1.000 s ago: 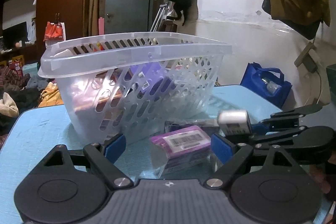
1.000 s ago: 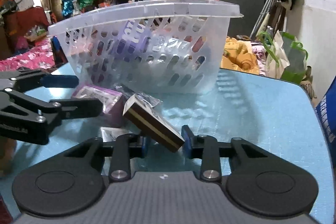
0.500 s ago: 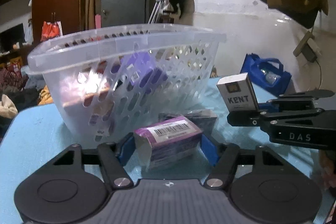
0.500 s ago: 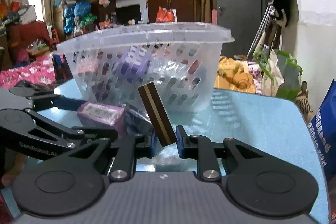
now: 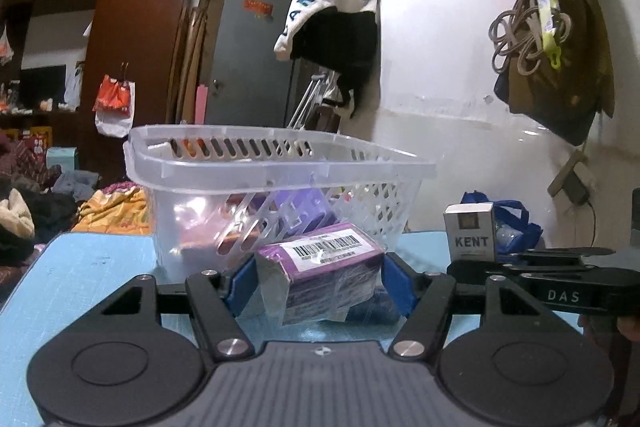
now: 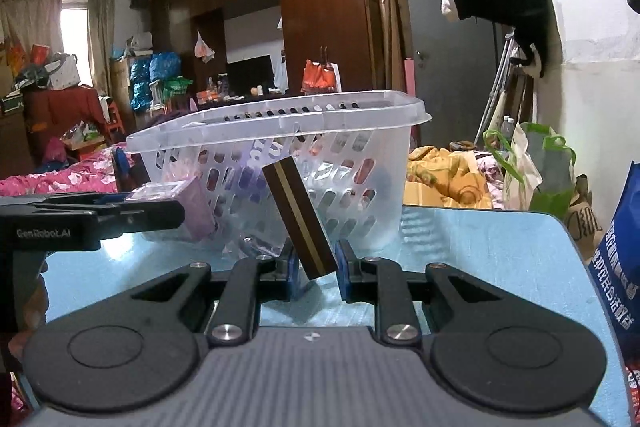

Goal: Organize objects
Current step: 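Grasp a purple barcode box with the left gripper while the right grasps a brown card, then lift both items over the basket and open both grippers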

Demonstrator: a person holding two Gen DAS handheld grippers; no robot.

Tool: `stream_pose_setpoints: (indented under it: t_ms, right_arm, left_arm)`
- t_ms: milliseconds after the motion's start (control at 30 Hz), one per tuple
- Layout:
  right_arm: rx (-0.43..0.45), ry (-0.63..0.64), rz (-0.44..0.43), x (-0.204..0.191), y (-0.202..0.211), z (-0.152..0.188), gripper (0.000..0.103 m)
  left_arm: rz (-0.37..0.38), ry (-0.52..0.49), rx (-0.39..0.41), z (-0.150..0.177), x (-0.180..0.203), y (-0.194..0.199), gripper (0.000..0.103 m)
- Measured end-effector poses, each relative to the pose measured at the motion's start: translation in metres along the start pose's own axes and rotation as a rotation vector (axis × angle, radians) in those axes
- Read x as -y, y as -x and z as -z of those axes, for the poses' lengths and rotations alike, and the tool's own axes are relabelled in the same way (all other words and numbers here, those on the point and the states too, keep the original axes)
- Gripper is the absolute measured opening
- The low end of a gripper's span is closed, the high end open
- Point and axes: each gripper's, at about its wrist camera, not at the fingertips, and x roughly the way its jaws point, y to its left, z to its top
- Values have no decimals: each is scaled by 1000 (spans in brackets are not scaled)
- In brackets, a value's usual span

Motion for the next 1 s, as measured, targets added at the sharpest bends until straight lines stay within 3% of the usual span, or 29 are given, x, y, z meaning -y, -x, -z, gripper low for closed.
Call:
stream_pose_setpoints:
  t_ms: [300,400,533,600,667,867,900,933,967,1000]
  right_arm:
    - [71,-7,13,1,11,1,22]
    - [93,-19,0,-1,22,-10,22]
    - [134,19,8,-16,32,-60,22]
    - [110,47,9,-22,20,-93,22]
    - [97,94,73,-31,1,-123,22]
    - [2,111,99,-32,-56,-142,23]
    - [-5,132,120,-33,-66,-140,29]
    - [-8,145,128,-33,-72,-138,38]
    - [-10,152,136,-33,-76,-135,59]
    - [-4,155,141,-32,-75,-132,73]
  left_arm:
    - [17,-7,102,-8,2,24,70]
    - [32,-21,142,-32,4,40,70]
    - [0,-77,176,-93,11,40,70]
    - [-50,-94,162,-125,11,24,70]
    - [-77,-82,116,-146,4,4,70]
    - [-139,-15,-2,-154,-21,-49,73]
    - [-139,-3,-25,-152,-25,-58,87]
    - [-146,18,-51,-150,-30,-66,92]
    - [-161,36,-61,-147,-35,-71,93]
    - [-171,46,-65,-144,-38,-71,93]
